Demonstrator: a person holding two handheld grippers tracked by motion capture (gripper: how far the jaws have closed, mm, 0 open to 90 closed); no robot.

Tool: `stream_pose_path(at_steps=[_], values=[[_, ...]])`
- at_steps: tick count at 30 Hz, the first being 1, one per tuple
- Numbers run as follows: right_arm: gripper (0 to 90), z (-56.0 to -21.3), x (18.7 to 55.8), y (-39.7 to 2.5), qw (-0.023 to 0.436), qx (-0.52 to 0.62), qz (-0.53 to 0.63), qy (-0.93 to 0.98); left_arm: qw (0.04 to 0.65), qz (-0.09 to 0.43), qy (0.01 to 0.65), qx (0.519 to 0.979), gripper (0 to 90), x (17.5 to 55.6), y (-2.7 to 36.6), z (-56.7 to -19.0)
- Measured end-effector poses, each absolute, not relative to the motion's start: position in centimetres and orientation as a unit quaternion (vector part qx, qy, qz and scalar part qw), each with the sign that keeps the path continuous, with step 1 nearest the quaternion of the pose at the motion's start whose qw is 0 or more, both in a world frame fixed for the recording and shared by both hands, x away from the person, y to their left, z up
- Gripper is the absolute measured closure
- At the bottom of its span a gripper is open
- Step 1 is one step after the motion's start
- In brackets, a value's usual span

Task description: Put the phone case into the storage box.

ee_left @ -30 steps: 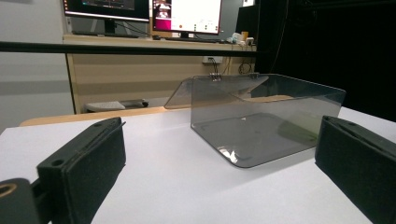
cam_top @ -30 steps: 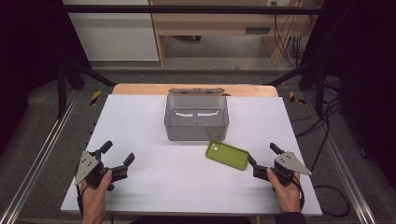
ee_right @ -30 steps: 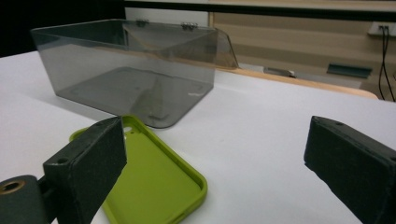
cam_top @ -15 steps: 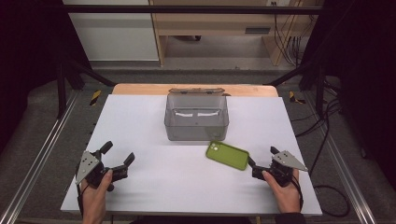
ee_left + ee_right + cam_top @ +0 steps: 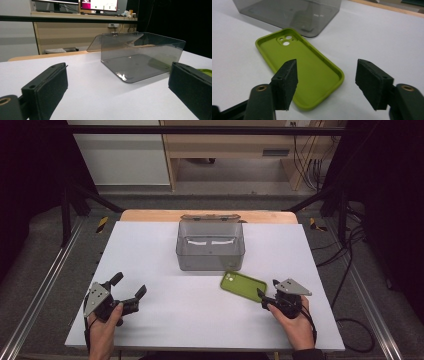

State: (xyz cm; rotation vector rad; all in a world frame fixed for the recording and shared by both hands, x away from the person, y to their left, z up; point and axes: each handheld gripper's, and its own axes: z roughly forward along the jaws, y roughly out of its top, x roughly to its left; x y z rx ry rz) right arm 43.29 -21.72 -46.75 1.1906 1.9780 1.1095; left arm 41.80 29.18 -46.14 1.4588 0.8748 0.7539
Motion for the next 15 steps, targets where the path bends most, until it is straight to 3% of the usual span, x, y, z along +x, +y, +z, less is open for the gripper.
stream_pose_path(at_steps=[3, 4, 5, 7, 8, 9, 12, 15], values=[[41.4, -46.5, 43.6, -21.3, 0.280, 0.439, 0.411, 0.748, 0.599, 0.323, 0.377, 0.629, 2.0, 41.8, 29.1, -46.2], [49.9, -46.2, 43.9, -20.6, 0.275, 0.430, 0.411, 0.756, 0.599, 0.322, 0.377, 0.628, 2.0, 41.8, 29.1, -46.2], [49.9, -46.2, 43.9, -20.6, 0.275, 0.430, 0.411, 0.756, 0.599, 0.322, 0.377, 0.628, 2.1, 41.8, 29.1, -46.2], [58.0, -46.1, 44.1, -19.8, 0.263, 0.418, 0.406, 0.769, 0.599, 0.321, 0.376, 0.630, 2.0, 41.8, 29.0, -46.2], [66.3, -46.1, 44.4, -19.0, 0.258, 0.408, 0.392, 0.783, 0.598, 0.321, 0.377, 0.631, 2.1, 41.8, 28.9, -46.2], [66.3, -46.1, 44.4, -19.0, 0.258, 0.408, 0.392, 0.783, 0.598, 0.321, 0.377, 0.631, 2.1, 41.8, 28.9, -46.2], [80.7, -46.0, 45.0, -17.8, 0.238, 0.390, 0.382, 0.803, 0.597, 0.321, 0.377, 0.631, 2.1, 41.7, 28.9, -46.2], [85.9, -45.9, 45.2, -17.3, 0.229, 0.378, 0.378, 0.813, 0.595, 0.321, 0.377, 0.633, 2.1, 41.8, 29.0, -46.2]])
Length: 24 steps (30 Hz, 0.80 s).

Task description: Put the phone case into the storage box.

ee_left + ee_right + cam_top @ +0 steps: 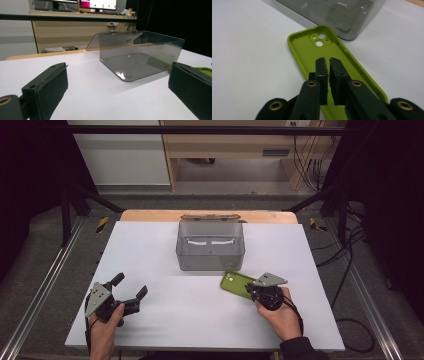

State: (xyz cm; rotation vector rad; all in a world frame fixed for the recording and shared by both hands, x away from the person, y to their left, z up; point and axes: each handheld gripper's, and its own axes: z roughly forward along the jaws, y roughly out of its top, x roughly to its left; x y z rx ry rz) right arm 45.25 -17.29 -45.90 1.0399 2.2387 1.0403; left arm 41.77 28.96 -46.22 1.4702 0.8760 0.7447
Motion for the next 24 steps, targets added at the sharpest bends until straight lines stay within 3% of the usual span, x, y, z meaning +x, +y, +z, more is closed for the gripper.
stream_pose_path(at_steps=[3, 24], values=[[90.0, -45.7, 45.8, -16.6, 0.222, 0.370, 0.372, 0.822, 0.596, 0.320, 0.377, 0.632, 2.2, 41.8, 28.9, -46.2], [90.0, -46.7, 50.1, -10.8, 0.167, 0.345, 0.343, 0.857, 0.598, 0.314, 0.372, 0.636, 3.1, 41.7, 28.8, -46.2]])
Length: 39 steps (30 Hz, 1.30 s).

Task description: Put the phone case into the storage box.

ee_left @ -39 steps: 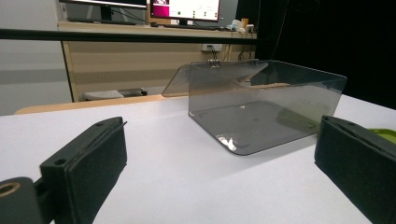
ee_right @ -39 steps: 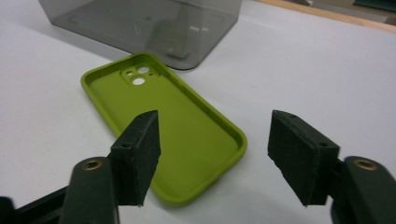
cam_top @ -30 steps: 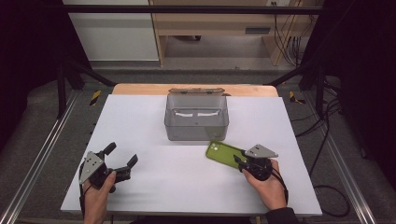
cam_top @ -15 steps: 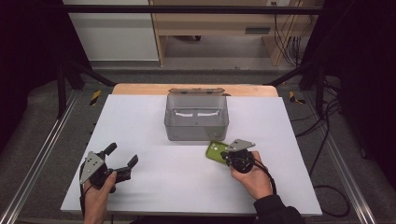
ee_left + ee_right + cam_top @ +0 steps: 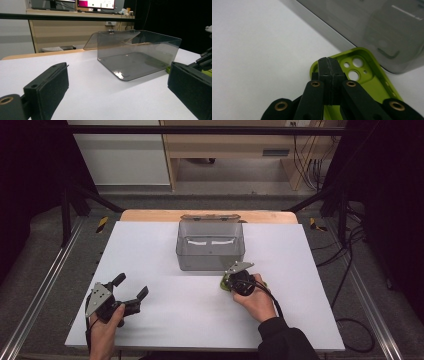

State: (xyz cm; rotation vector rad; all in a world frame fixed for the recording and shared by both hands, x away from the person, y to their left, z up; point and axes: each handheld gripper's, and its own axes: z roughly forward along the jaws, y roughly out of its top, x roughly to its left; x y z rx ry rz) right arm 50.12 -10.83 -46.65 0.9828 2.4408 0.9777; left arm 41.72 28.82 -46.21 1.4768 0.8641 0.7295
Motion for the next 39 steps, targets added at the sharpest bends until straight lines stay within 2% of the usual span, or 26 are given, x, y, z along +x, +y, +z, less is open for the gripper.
stream_pose_path(at_steps=[16, 17, 20, 24, 29, 39], values=[[90.0, -47.4, 50.0, -8.8, 0.109, 0.338, 0.362, 0.862, 0.597, 0.313, 0.372, 0.638, 3.3, 41.8, 28.6, -46.2], [90.0, -47.4, 49.4, -7.6, 0.095, 0.330, 0.369, 0.863, 0.597, 0.313, 0.372, 0.638, 3.3, 41.8, 28.6, -46.2], [90.0, -47.3, 48.8, -6.4, 0.102, 0.322, 0.364, 0.868, 0.596, 0.314, 0.373, 0.638, 3.3, 41.8, 28.7, -46.2], [90.0, -47.2, 47.2, -2.7, 0.088, 0.314, 0.373, 0.869, 0.596, 0.314, 0.374, 0.637, 3.3, 41.8, 28.7, -46.2], [90.0, -47.2, 46.0, 1.1, 0.093, 0.313, 0.371, 0.869, 0.597, 0.312, 0.375, 0.637, 3.5, 41.8, 28.8, -46.3], [90.0, -47.4, 46.5, 4.4, 0.085, 0.322, 0.384, 0.861, 0.599, 0.326, 0.401, 0.612, 3.8, 41.8, 30.0, -46.1]])
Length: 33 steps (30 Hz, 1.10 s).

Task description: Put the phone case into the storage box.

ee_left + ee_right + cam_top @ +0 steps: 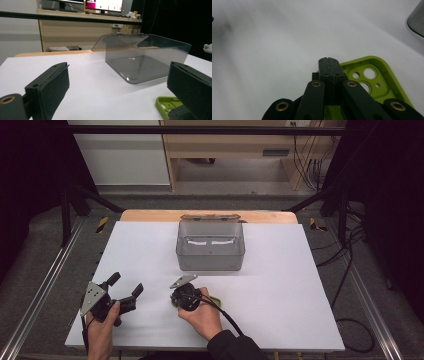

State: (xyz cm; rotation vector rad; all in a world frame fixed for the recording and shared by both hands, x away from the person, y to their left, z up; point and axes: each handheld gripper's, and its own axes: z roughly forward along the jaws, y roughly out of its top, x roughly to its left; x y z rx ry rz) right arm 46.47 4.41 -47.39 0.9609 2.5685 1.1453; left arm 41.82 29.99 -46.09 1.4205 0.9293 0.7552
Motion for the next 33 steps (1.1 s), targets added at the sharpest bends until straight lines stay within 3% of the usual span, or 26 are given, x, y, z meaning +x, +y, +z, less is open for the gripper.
stream_pose_path(at_steps=[11, 22, 28, 31, 32, 33], values=[[90.0, -47.0, 46.6, 4.6, 0.095, 0.304, 0.382, 0.867, 0.597, 0.328, 0.405, 0.610, 4.1, 41.8, 30.1, -46.1], [86.4, -43.6, 46.9, -0.4, 0.142, 0.296, 0.416, 0.848, 0.595, 0.331, 0.405, 0.610, 4.1, 41.8, 30.2, -46.1], [74.4, -43.2, 47.2, -4.0, 0.152, 0.311, 0.410, 0.844, 0.593, 0.331, 0.402, 0.614, 4.1, 41.8, 29.9, -46.0], [60.5, -43.2, 47.0, -5.1, 0.147, 0.304, 0.407, 0.849, 0.591, 0.334, 0.402, 0.615, 4.1, 41.8, 29.9, -46.0], [50.0, -43.4, 46.9, -5.6, 0.137, 0.304, 0.404, 0.852, 0.591, 0.334, 0.401, 0.615, 4.0, 41.8, 29.9, -46.1], [45.4, -43.5, 46.9, -5.8, 0.135, 0.304, 0.401, 0.854, 0.591, 0.333, 0.402, 0.615, 4.0, 41.7, 29.8, -46.1]])
